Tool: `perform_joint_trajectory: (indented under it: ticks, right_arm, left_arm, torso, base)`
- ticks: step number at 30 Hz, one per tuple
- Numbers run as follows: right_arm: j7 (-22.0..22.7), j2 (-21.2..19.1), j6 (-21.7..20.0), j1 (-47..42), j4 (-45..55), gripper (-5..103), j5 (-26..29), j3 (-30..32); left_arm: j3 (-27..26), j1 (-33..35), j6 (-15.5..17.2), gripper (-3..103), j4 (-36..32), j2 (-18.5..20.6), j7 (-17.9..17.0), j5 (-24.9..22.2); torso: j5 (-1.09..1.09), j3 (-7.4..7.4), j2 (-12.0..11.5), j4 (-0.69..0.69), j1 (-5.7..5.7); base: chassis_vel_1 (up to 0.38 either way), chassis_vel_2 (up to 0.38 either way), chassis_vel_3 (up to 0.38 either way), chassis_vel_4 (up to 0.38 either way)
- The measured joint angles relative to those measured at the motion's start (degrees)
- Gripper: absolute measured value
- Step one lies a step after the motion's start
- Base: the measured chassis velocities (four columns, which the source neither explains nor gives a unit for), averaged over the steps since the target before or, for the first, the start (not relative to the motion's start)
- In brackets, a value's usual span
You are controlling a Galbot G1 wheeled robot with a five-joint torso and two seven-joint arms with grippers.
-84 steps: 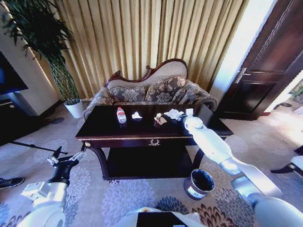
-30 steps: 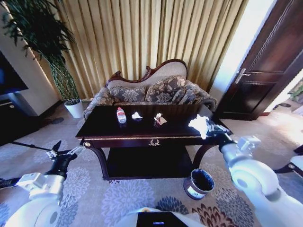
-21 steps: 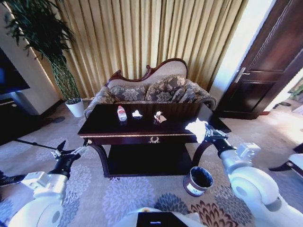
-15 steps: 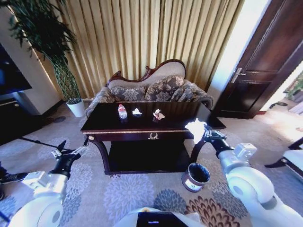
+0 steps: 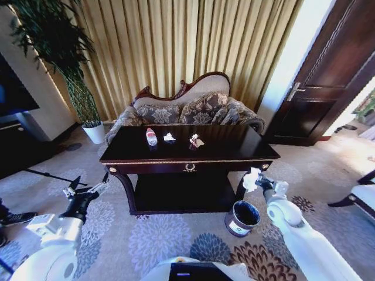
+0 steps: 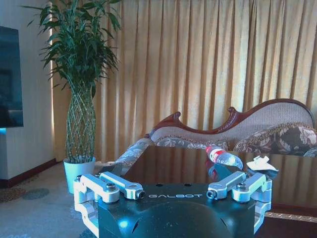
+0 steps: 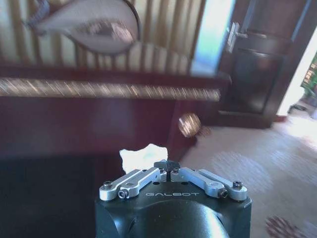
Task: Move to the front of the table and place the trash on the table into the trash bin.
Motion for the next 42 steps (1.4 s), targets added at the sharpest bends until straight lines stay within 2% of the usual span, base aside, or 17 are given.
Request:
perform_joint_trajectory:
  ticks: [1,9,12,14,19,26,28,29,32,33,37,39,42]
  right_arm:
    - [0.0,0.0,0.0,0.0,0.0,0,0.0,0.0]
    - [-0.1,1.5,2.4,11.6,-23.2,0,-3.7,-5.8]
    - [-0.1,1.7,2.6,12.3,-24.4,0,-4.0,-6.1]
    - [-0.1,3.7,4.0,16.2,-31.8,0,-6.7,-7.0]
    - [0.2,5.9,4.3,18.3,-37.4,0,-9.7,-7.1]
    - [0.2,7.8,4.3,18.5,-39.2,0,-11.5,-6.8]
    - [0.2,8.3,4.4,18.6,-39.5,10,-12.1,-6.6]
    - [0.2,8.3,4.4,18.6,-39.5,10,-12.1,-6.6]
    - [0.6,8.8,4.9,18.6,-39.6,27,-12.6,-6.2]
    - [0.6,8.8,4.9,18.6,-39.6,27,-12.6,-6.2]
    - [1.1,8.8,4.9,18.0,-39.0,48,-12.6,-5.8]
    - [1.1,8.8,4.9,17.9,-38.9,48,-12.6,-5.7]
    - [1.2,8.7,4.9,17.4,-38.6,64,-12.6,-5.4]
  left_arm:
    - [0.0,0.0,0.0,100,0.0,0.0,0.0,0.0]
    - [0.3,0.6,-0.4,100,0.0,-0.7,0.0,0.4]
    - [0.3,0.6,-0.4,100,0.0,-0.8,0.0,0.5]
    - [0.3,0.7,-0.5,100,0.0,-0.7,0.0,0.5]
    - [0.3,0.9,-0.6,100,0.0,-0.7,0.0,0.5]
    - [0.1,1.1,-1.4,100,0.0,-0.7,0.0,0.5]
    - [0.1,1.2,-1.5,100,0.0,-0.7,0.0,0.5]
    - [0.1,1.2,-1.5,100,0.0,-0.7,0.0,0.5]
    - [0.0,1.3,-1.8,100,0.0,-0.7,-0.1,0.4]
    - [0.0,1.3,-1.8,100,0.0,-0.7,-0.1,0.4]
    - [0.0,1.1,-1.9,100,0.0,-0.7,-0.2,0.3]
    - [0.1,1.1,-1.9,100,0.0,-0.7,-0.2,0.3]
    - [0.3,1.0,-2.0,100,0.0,-0.7,-0.2,0.3]
  torso:
    - [0.00,0.00,0.0,0.00,0.00]
    - [0.00,0.01,0.0,0.02,0.02]
    - [0.00,0.01,0.0,0.02,0.01]
    - [-0.01,0.01,0.0,0.00,0.01]
    - [0.00,0.01,0.0,0.00,0.02]
    - [0.00,0.01,0.0,0.00,0.01]
    - [-0.01,0.01,0.0,0.00,0.01]
    - [-0.01,0.01,0.0,0.00,0.01]
    - [-0.01,0.01,0.0,0.00,0.01]
    - [-0.01,0.01,0.0,0.00,0.01]
    - [-0.01,0.00,0.0,0.01,0.01]
    - [-0.01,0.00,0.0,0.00,0.01]
    - [0.00,0.01,0.0,0.00,0.01]
  base:
    - [0.000,0.000,0.000,0.000]
    - [0.000,0.000,0.000,0.000]
    - [0.000,0.000,0.000,0.000]
    - [0.000,0.000,0.000,0.000]
    - [0.000,0.000,0.000,0.000]
    - [0.000,0.000,0.000,0.000]
    - [0.000,0.000,0.000,0.000]
    - [0.000,0.000,0.000,0.000]
    - [0.000,0.000,0.000,0.000]
    - [0.000,0.000,0.000,0.000]
    - [0.000,0.000,0.000,0.000]
    - [0.000,0.000,0.000,0.000]
    - [0.000,0.000,0.000,0.000]
